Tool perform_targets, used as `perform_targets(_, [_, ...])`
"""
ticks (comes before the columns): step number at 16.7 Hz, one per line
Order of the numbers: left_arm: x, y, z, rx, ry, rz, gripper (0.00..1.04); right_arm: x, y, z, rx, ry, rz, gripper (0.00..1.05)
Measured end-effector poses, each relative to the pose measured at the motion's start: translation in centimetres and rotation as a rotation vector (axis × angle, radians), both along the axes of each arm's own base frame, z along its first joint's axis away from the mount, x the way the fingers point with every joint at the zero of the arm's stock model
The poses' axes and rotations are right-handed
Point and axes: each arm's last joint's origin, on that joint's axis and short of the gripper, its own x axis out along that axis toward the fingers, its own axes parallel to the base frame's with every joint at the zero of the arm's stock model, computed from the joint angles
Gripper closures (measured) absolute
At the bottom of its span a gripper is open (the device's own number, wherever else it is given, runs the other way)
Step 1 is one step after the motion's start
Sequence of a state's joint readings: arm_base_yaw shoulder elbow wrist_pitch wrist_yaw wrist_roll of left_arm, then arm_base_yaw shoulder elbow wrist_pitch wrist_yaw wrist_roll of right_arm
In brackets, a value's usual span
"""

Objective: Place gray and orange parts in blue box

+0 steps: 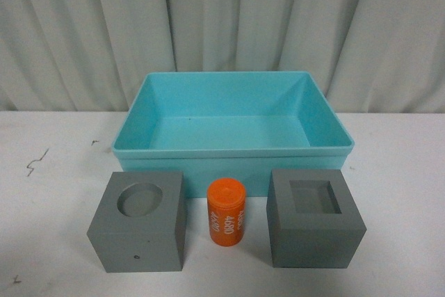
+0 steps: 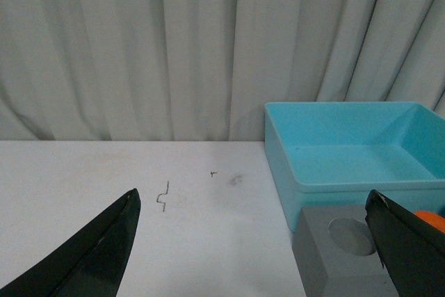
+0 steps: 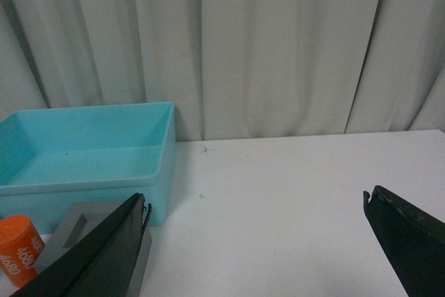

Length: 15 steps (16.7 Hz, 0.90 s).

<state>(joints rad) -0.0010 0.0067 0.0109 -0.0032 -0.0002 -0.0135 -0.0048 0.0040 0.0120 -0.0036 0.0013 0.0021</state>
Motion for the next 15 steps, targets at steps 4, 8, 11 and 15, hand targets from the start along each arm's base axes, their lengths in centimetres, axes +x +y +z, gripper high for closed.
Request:
perform_targets(4, [0.00,0.00,0.00,0.000,0.000,0.000,0.07,0.00,0.00,0.00,0.000,0.000,0.000,0.06])
perform_targets(8, [0.00,0.00,0.00,0.000,0.000,0.000,0.07,0.00,0.00,0.00,0.000,0.000,0.000,0.06])
perform_targets(11, [0.00,0.00,0.00,0.000,0.000,0.000,0.07,0.00,0.00,0.00,0.000,0.000,0.000,0.06])
perform_targets(15, [0.00,0.00,0.00,0.000,0.000,0.000,0.07,0.00,0.00,0.00,0.000,0.000,0.000,0.06])
